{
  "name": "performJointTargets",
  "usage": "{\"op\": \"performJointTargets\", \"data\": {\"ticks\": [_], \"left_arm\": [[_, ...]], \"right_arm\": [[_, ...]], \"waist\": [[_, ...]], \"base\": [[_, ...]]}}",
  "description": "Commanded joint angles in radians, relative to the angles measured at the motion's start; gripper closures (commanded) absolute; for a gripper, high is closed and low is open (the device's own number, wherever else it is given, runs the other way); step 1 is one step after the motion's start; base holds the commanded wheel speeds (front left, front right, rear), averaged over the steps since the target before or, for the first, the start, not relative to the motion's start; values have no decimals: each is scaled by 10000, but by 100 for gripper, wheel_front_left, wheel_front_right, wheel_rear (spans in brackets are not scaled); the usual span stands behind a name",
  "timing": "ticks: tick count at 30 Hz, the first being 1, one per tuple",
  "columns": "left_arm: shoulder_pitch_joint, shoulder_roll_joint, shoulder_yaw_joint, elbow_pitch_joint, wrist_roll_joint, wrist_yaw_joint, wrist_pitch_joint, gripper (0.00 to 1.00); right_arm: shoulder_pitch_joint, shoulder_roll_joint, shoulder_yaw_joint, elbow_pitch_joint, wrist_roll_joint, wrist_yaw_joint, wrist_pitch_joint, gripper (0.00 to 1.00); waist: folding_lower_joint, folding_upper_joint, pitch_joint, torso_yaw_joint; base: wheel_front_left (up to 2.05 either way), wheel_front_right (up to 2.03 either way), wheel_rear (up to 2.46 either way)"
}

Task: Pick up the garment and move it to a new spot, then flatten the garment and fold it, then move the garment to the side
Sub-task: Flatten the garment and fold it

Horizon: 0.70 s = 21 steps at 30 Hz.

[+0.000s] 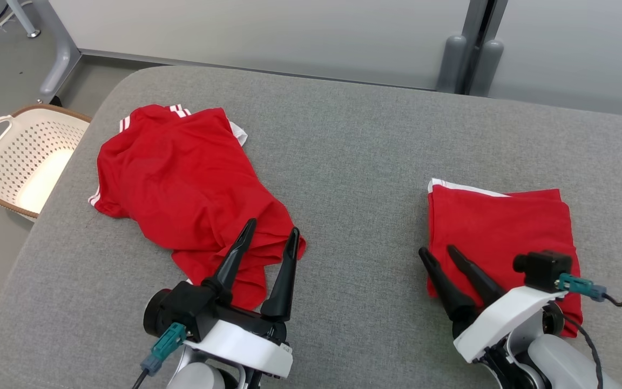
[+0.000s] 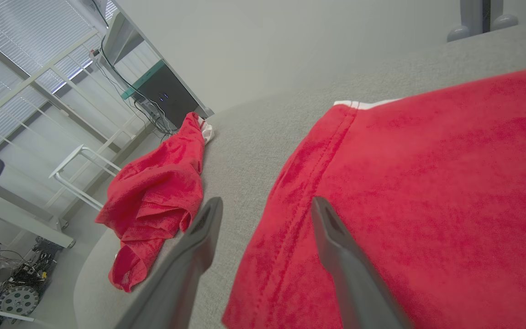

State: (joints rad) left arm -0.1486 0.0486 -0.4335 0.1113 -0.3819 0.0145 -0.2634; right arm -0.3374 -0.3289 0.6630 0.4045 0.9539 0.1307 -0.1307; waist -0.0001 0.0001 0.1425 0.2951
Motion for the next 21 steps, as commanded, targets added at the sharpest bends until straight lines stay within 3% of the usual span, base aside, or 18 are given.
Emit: {"op": "performJointTargets", "data": {"ticks": [1, 12, 21], "left_arm": [[-112, 38, 42, 0, -94, 26, -19, 0], [-130, 38, -83, 19, -168, 94, -19, 0], [-3, 38, 301, 5, 118, -36, -19, 0]], "right_arm": [[-139, -74, 227, 232, -4, 2, 17, 0], [-442, 391, 802, 2065, 422, 2, 385, 0], [-953, 95, 624, 1529, 432, 2, -915, 0]], "waist": [[1, -1, 69, 38], [1, -1, 115, 83], [1, -1, -323, -656]], "base": [[0, 0, 0], [0, 0, 0], [0, 0, 0]]}}
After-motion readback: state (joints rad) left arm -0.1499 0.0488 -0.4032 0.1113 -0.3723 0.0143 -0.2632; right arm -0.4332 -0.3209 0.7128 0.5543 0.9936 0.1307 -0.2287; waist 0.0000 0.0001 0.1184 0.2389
